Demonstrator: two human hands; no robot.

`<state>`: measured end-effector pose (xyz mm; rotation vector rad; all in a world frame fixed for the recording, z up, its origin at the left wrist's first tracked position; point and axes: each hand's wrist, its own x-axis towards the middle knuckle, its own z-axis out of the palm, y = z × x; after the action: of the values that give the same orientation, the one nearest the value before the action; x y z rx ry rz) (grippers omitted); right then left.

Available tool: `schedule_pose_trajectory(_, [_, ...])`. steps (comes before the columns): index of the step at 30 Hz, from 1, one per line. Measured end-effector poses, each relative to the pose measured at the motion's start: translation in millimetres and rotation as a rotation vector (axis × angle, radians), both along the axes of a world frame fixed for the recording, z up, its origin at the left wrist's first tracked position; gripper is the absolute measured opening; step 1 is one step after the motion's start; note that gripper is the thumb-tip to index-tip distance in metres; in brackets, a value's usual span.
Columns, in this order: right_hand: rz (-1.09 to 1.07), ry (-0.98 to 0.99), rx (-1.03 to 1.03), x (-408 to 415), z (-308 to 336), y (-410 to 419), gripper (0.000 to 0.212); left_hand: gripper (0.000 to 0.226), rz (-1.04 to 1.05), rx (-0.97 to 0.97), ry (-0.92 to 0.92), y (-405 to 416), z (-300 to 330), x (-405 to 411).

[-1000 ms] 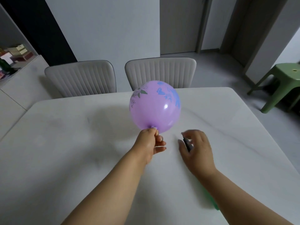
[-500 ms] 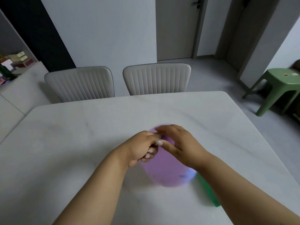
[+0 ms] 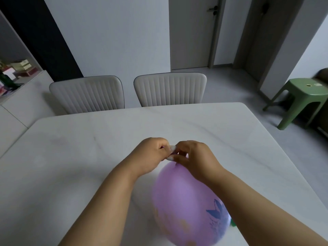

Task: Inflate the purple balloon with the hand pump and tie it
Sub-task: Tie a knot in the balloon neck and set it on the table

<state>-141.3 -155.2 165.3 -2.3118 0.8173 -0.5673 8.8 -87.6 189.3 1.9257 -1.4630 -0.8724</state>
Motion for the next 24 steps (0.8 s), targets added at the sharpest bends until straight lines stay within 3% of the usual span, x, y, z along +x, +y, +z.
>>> schedule_pose_trajectory(9, [-0.011, -0.093, -0.013, -2, 3, -4, 0.025, 0.034, 0.249, -0.155, 0.435, 3, -18, -22])
schedule_pose_trajectory(13, [-0.056, -0.127, 0.033, -2, 5, -10, 0.022, 0.057, 0.206, -0.193, 0.693, 2, -23, -27])
schedule_pose_trajectory(16, [-0.059, -0.152, 0.034, -2, 1, -12, 0.020, 0.051, 0.175, -0.181, 0.651, 0, -24, -28])
schedule_pose_trajectory(19, [-0.098, -0.263, 0.030, 0, -4, -18, 0.018, 0.024, 0.199, -0.130, 0.616, -3, -28, -31])
schedule_pose_trajectory(21, [-0.118, -0.264, 0.119, 0, -1, -20, 0.009, 0.015, 0.233, -0.120, 0.613, -4, -28, -33])
schedule_pose_trajectory(24, [-0.103, -0.231, 0.318, -2, 4, -19, 0.021, 0.007, 0.243, -0.104, 0.560, -6, -25, -34])
